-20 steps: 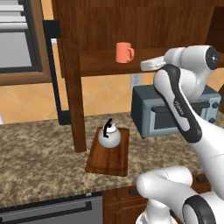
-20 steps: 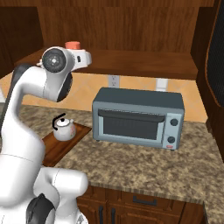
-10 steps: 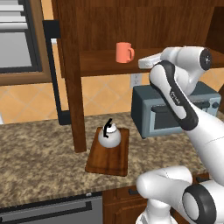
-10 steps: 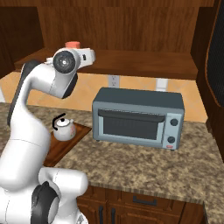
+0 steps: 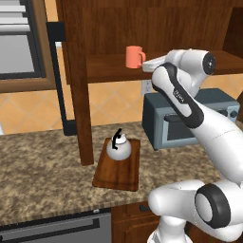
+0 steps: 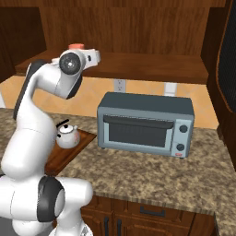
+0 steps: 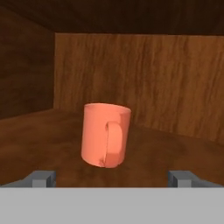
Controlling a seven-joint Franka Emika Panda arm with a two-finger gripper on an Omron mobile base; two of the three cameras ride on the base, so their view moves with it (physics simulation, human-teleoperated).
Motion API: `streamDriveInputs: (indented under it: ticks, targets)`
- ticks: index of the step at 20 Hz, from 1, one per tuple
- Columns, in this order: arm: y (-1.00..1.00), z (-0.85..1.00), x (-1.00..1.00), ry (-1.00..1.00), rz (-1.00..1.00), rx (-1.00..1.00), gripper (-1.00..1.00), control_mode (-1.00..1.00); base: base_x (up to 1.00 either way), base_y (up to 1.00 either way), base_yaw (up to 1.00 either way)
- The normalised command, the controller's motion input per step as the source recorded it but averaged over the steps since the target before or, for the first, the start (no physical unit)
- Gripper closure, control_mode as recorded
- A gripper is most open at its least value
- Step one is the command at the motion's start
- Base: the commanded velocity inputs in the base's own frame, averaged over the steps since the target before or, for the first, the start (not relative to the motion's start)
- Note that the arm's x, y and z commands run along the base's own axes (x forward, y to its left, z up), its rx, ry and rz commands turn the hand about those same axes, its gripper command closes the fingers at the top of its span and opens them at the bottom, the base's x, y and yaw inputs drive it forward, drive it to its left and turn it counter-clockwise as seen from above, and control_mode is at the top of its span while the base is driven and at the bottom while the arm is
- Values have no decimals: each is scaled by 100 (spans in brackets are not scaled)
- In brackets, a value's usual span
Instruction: Pick the kettle from the counter and place it on the tray. Then pick the mug from the cabinet and place it on the tray. Then close the cabinet doors.
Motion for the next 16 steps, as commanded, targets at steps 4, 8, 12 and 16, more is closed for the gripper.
streamDriveInputs:
  ticks: [4, 8, 12, 16]
  targets:
    - [1, 0, 36, 0, 2, 0, -100, -100, 0, 0, 0]
    - [6, 0, 32, 0, 0, 0, -100, -100, 0, 0, 0]
    - [8, 0, 26, 0, 0, 0, -100, -100, 0, 0, 0]
    - [19, 0, 18, 0, 0, 0, -100, -100, 0, 0, 0]
